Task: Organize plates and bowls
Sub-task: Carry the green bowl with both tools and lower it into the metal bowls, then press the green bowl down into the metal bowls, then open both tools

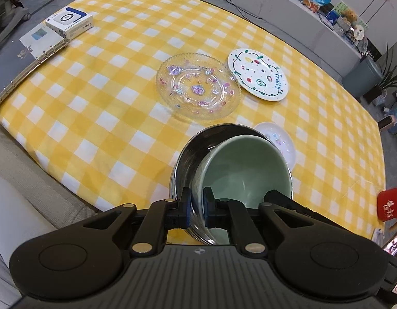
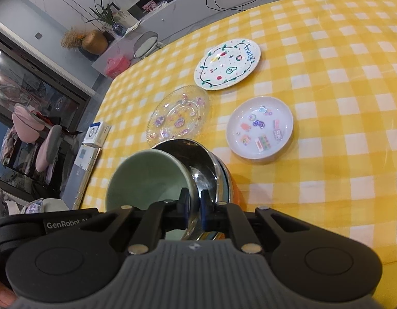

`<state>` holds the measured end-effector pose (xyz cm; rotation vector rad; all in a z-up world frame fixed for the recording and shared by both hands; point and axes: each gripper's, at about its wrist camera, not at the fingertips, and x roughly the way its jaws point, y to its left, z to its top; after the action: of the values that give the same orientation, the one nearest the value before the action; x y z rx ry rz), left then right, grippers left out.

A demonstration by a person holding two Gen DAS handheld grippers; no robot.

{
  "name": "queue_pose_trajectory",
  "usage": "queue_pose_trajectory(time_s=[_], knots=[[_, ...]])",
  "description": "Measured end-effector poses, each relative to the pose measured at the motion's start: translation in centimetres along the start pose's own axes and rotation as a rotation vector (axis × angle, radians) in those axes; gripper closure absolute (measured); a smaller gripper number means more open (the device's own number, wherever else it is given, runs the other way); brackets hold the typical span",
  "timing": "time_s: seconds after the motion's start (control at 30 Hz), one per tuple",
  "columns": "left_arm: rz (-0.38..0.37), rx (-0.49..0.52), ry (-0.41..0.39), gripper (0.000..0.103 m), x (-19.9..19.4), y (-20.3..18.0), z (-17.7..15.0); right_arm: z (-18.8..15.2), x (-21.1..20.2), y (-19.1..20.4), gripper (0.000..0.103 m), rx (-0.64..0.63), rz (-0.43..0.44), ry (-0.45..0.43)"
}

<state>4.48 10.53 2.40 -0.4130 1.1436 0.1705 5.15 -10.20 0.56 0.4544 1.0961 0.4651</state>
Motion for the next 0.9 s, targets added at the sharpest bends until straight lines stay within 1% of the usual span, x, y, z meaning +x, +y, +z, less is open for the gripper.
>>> queue_pose_trajectory(time_s=[0.23,0.53,0.7,0.9], knots=[[0.034,0.065,0.006,0.092,0.2,-0.8,0.1,-0.1,0.4,1.0,0.098,-0.085,-0.053,-0.014],[0.08,0.151,-0.011,0.091,0.3,-1.9,-0.3,-0.7,0.8,2.0,0.098,-0.184,-0.125,-0.039],[0.083,0.157,0.0,0.09,0.3,-2.0,-0.3,-0.7,0.7,1.9,0.094,-0.169,-0.117,-0.03],[0.081,0.153,-0.003,0.089,0.1,-1.9,-0.3,-0.6,0.6,1.7,0.093,-0.139,-0.103,-0.017]])
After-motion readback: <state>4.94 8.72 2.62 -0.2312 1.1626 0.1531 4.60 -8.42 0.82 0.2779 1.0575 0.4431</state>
